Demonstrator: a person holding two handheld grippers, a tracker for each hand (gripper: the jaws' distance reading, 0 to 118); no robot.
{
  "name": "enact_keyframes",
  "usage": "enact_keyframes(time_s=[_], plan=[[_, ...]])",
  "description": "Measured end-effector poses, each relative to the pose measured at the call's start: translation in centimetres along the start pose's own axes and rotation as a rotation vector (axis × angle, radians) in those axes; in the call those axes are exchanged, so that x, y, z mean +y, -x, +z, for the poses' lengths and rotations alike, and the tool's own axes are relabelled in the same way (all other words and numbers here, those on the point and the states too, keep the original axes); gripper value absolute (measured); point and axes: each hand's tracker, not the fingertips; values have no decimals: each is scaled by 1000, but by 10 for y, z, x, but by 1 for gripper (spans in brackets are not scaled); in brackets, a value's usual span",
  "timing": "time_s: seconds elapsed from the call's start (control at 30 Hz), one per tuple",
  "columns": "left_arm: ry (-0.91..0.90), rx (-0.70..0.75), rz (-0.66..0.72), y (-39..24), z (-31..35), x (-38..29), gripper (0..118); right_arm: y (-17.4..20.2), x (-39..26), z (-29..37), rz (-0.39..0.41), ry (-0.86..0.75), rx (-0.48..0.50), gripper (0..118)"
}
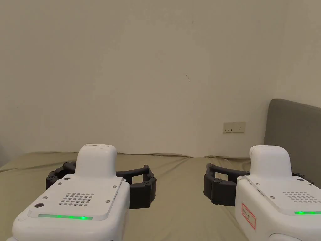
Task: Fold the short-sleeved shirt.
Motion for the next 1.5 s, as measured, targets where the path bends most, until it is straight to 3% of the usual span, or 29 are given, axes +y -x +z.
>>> enact_keyframes(time_s=[1.5], plan=[[30,31,-50,0,-4,-7,118,-5,-1,0,37,-12,31,118]])
